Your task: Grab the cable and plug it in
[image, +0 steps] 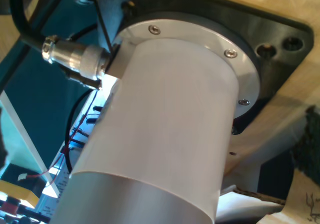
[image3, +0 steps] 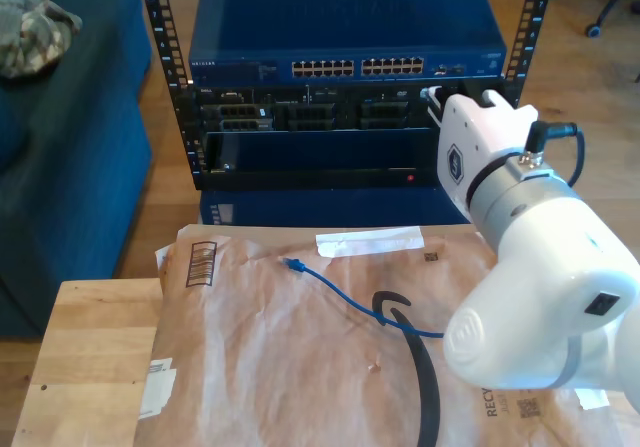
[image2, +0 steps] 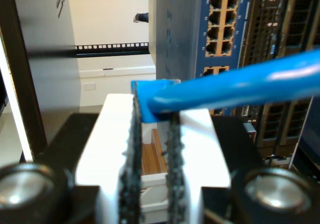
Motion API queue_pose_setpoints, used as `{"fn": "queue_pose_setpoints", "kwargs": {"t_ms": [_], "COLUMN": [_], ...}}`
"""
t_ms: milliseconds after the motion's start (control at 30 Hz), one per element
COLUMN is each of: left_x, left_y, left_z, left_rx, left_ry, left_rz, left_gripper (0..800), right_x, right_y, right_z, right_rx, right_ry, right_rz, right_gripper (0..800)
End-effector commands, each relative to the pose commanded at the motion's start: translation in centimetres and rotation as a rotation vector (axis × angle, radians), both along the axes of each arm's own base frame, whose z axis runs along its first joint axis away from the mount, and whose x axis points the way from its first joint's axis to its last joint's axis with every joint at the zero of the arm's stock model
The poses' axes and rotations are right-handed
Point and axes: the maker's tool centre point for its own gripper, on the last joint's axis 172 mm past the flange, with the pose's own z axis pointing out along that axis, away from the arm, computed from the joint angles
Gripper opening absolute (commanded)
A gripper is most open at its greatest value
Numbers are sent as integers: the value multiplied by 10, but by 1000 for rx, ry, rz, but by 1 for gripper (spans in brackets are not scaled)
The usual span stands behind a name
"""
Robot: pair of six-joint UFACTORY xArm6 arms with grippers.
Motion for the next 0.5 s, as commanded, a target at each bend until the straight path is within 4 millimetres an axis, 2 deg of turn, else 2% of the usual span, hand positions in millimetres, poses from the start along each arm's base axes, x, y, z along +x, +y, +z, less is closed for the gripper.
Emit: {"fn": "queue_pose_setpoints", "kwargs": {"t_ms": [233, 500], "left_x": [-4, -5], "left_y": [-1, -14], "left_z": [1, -4], "left_rx": [-2, -11], "left_ry": [-31, -54], "left_rz": [-10, -37], "left_gripper": [799, 799], "right_x": [9, 13], "right_y": [9, 15], "right_z": [-7, -19], "right_rx": [-3, -14], "right_ry": [12, 31], "right_rz": [4, 9], "right_gripper": [0, 0]}}
